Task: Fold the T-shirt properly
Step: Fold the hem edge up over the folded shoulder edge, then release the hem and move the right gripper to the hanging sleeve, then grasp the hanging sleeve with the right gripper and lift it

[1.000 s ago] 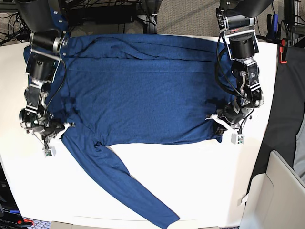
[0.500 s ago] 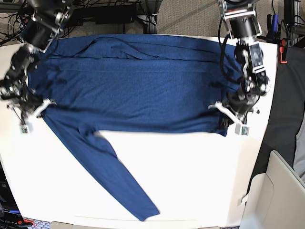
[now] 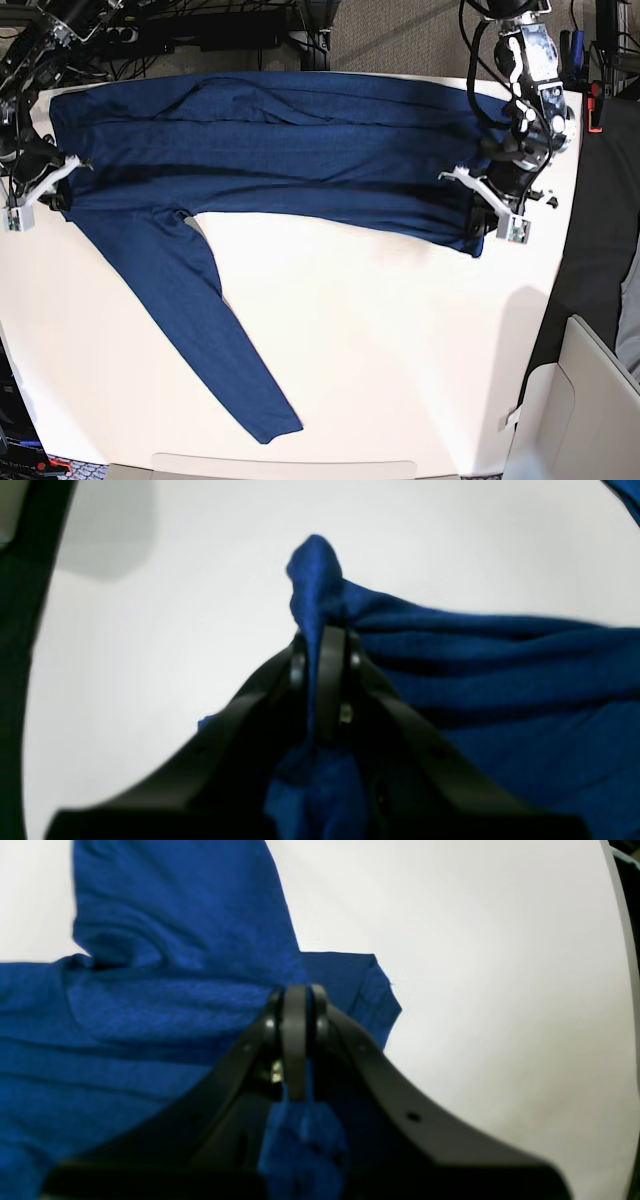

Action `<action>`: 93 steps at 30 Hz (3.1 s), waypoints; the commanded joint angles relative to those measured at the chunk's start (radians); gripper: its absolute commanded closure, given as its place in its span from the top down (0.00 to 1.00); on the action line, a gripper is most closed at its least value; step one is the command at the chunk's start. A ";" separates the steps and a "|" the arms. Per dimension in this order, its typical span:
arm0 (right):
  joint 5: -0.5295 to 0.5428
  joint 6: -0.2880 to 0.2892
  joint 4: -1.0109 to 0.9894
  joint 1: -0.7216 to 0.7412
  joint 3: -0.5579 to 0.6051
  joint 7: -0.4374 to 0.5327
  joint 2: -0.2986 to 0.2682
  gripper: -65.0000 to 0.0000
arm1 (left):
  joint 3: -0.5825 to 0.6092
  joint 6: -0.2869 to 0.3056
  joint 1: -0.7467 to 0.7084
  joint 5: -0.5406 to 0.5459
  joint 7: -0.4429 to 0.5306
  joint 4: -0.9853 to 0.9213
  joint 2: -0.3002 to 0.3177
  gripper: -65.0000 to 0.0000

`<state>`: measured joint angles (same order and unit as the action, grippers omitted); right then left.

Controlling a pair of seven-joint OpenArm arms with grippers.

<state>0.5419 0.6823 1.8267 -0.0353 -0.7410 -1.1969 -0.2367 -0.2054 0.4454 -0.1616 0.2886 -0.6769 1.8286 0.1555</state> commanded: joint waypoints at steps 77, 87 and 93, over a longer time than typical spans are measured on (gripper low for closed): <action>-0.718 -0.009 -0.988 0.708 0.304 0.685 0.083 0.46 | -0.047 -0.003 -0.108 0.007 -0.106 -0.003 0.060 0.48; -0.745 -0.079 -1.183 0.743 0.306 0.791 0.084 0.45 | -0.047 -0.003 -0.108 0.007 -0.106 0.018 0.060 0.48; -0.738 -0.077 -1.195 0.737 0.306 0.665 0.102 0.05 | -0.047 -0.003 -0.106 0.007 -0.106 0.020 0.060 0.48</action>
<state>-0.1825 0.5968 0.6285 0.6884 -0.4381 -0.4900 -0.1421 -0.2470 0.4423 -0.2760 0.2901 -0.8047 1.8252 0.2073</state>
